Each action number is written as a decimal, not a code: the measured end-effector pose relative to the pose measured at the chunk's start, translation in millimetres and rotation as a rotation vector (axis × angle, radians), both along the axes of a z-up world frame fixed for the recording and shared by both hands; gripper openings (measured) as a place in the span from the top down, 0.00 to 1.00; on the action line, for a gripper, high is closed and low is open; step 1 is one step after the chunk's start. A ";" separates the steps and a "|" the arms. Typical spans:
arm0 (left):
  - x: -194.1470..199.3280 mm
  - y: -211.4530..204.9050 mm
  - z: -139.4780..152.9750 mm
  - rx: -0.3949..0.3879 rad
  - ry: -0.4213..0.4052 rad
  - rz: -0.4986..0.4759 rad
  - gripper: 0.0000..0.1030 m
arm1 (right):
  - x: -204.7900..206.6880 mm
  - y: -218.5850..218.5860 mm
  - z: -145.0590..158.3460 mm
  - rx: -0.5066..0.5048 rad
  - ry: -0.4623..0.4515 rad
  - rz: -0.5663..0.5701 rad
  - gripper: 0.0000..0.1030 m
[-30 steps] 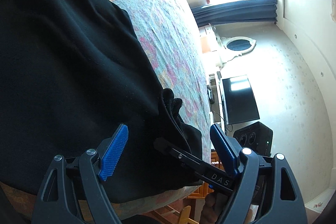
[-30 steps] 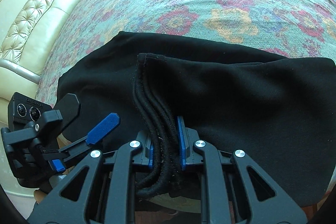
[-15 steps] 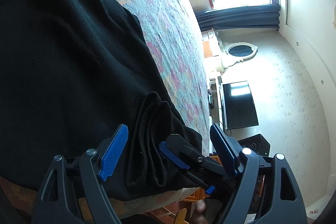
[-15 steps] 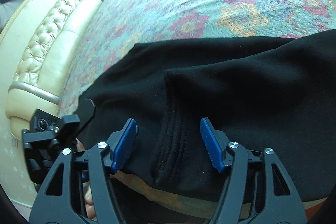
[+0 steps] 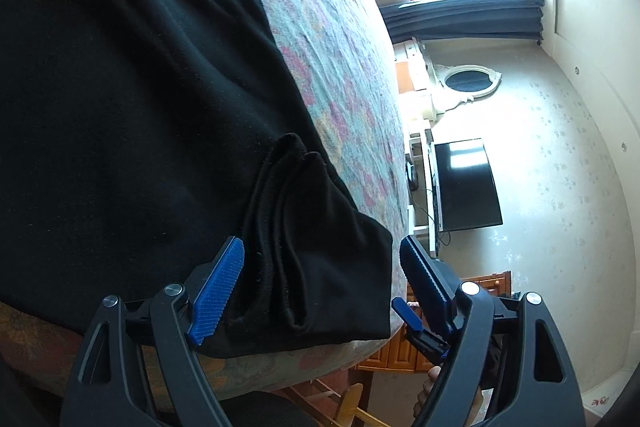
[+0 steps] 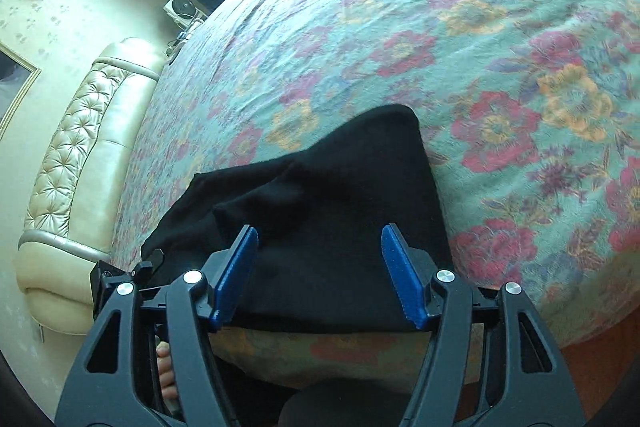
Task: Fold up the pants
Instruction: 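Lay the folded edge down with the right tool and open it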
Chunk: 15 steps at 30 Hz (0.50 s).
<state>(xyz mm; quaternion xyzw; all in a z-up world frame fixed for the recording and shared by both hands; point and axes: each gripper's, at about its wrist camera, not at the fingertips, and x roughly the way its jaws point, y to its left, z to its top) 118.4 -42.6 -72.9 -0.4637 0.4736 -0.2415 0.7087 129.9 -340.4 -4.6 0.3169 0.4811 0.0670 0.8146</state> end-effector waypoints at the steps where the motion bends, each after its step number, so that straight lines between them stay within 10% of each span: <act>1: 1.7 -2.4 -1.4 0.016 0.011 -0.027 0.23 | -2.2 -3.1 -5.8 0.011 0.007 -0.004 0.37; 12: 12.2 -67.4 4.8 0.443 -0.097 -0.384 0.19 | -7.2 -6.0 -9.0 0.036 -0.010 0.000 0.37; 15: 8.9 -64.8 1.6 0.542 -0.126 -0.397 0.66 | -12.3 -12.8 -6.6 0.037 -0.025 -0.021 0.37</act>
